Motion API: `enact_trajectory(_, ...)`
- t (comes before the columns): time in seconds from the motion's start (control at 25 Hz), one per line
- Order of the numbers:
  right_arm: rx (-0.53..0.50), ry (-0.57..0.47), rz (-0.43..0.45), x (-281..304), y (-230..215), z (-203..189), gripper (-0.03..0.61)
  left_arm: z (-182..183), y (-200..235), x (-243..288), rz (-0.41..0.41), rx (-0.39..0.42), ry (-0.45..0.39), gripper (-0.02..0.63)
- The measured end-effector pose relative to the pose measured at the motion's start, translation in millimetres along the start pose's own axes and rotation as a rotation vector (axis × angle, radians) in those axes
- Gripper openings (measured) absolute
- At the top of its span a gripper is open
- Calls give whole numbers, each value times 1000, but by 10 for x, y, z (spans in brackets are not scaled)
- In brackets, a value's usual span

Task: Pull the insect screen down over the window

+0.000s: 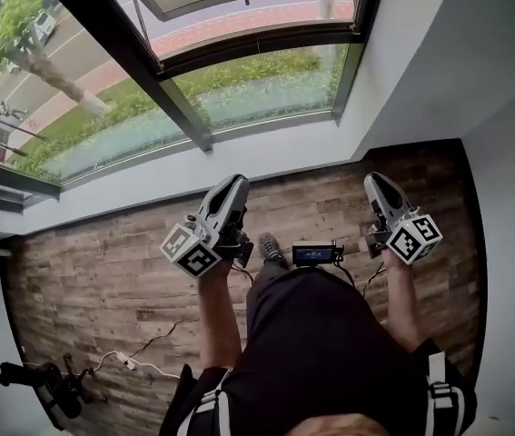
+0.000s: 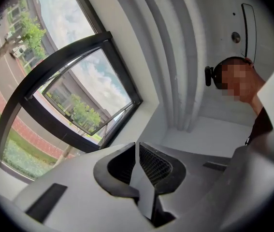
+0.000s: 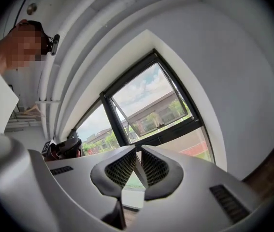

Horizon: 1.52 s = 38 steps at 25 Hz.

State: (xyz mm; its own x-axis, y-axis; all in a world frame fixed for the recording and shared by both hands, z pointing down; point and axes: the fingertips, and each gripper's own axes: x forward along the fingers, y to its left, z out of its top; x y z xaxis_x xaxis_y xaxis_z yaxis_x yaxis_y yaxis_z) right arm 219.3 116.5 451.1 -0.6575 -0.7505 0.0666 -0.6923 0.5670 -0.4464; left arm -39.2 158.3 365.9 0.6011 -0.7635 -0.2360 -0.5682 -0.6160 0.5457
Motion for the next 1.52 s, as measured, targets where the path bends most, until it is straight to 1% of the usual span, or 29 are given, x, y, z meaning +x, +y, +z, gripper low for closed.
enact_trajectory(0.08,21,-11,3,-262,-78,-24,38,-141,-259,-71,15,12,15,32)
enact_trajectory(0.24,70,-23,37,-618,-44,-148,38,-349,-646,-381,84,32,59,32)
enact_trajectory(0.36,106,-56,75,-769,73,-165,38,-339,-898,-537,107,68,75,32)
enact_trajectory(0.48,105,-100,98,-875,143,-103,38,-253,-1055,-512,76,101,40,32)
enact_trajectory(0.64,107,-128,77,-1138,221,-154,38,-248,-1318,-538,9,116,25,32)
enact_trajectory(0.8,82,-151,66,-1337,397,-189,38,-272,-1516,-703,-47,129,20,32)
enact_trajectory(0.92,46,-136,61,-1444,648,-288,40,-285,-1584,-997,-64,116,-5,32)
enact_trajectory(1.04,7,-91,44,-1572,973,-457,38,-276,-1626,-1373,-57,88,-30,32)
enact_trajectory(1.16,-27,-62,33,-1765,1361,-552,38,-272,-1674,-1730,-50,46,-53,32)
enact_trajectory(1.32,-104,-13,16,-2130,1909,-701,38,-340,-1806,-2226,-72,-17,-111,32)
enact_trajectory(1.4,-119,2,2,-2225,2093,-761,38,-346,-1832,-2366,-85,-39,-123,32)
enact_trajectory(1.52,-129,13,-20,-2210,2162,-716,38,-308,-1816,-2378,-99,-58,-132,32)
